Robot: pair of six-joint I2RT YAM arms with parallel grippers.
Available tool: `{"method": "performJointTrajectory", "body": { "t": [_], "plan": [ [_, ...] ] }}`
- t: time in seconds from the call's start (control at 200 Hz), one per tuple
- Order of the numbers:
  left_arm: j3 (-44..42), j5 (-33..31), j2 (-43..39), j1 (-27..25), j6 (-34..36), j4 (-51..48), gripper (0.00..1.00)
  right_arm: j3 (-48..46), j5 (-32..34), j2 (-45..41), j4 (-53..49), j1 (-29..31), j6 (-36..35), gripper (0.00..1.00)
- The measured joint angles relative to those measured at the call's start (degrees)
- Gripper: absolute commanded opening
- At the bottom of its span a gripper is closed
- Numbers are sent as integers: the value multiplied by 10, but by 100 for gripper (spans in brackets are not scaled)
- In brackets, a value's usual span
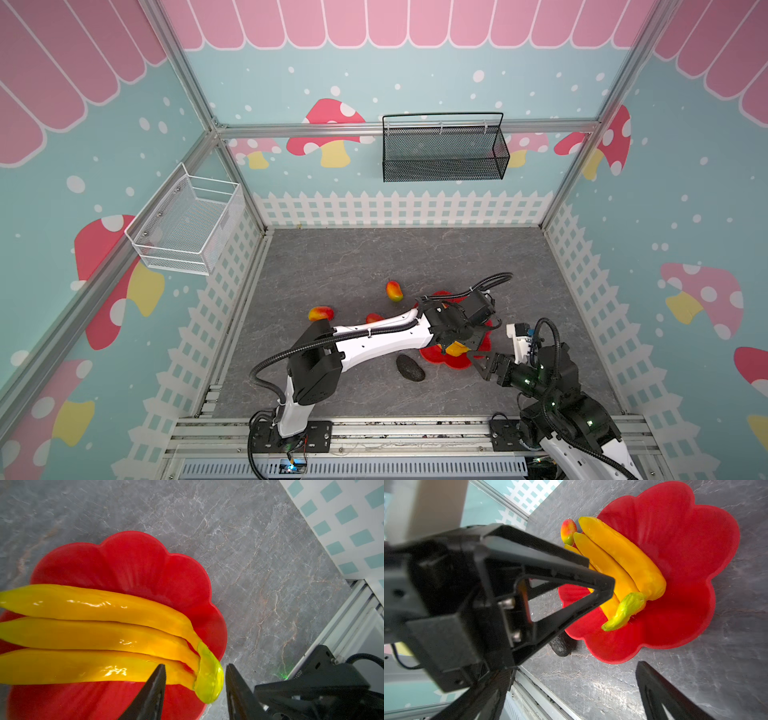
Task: Place and organize the fake fruits in the fruit bowl
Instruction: 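Lower the bananas into the bowl and open the left gripper, then grasp the red-yellow mango nearest the bowl with the left gripper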
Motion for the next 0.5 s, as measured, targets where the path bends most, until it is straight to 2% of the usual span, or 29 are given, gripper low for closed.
{"method": "performJointTrajectory", "body": {
  "t": [0.16, 0.315, 0.41, 0.495],
  "plan": [
    [-106, -79, -137, 26, -21, 10, 55, 79, 21, 60, 17, 0, -57, 98],
    [-259, -129, -278, 130, -98, 30, 60, 162, -2, 191, 62, 0, -139, 99],
    [-349, -133, -307, 184, -146, 41, 62, 194, -25, 257, 85, 2, -191, 99],
    [-412, -124, -306, 202, -179, 55, 63, 208, -50, 306, 103, 14, -234, 99]
  ]
}}
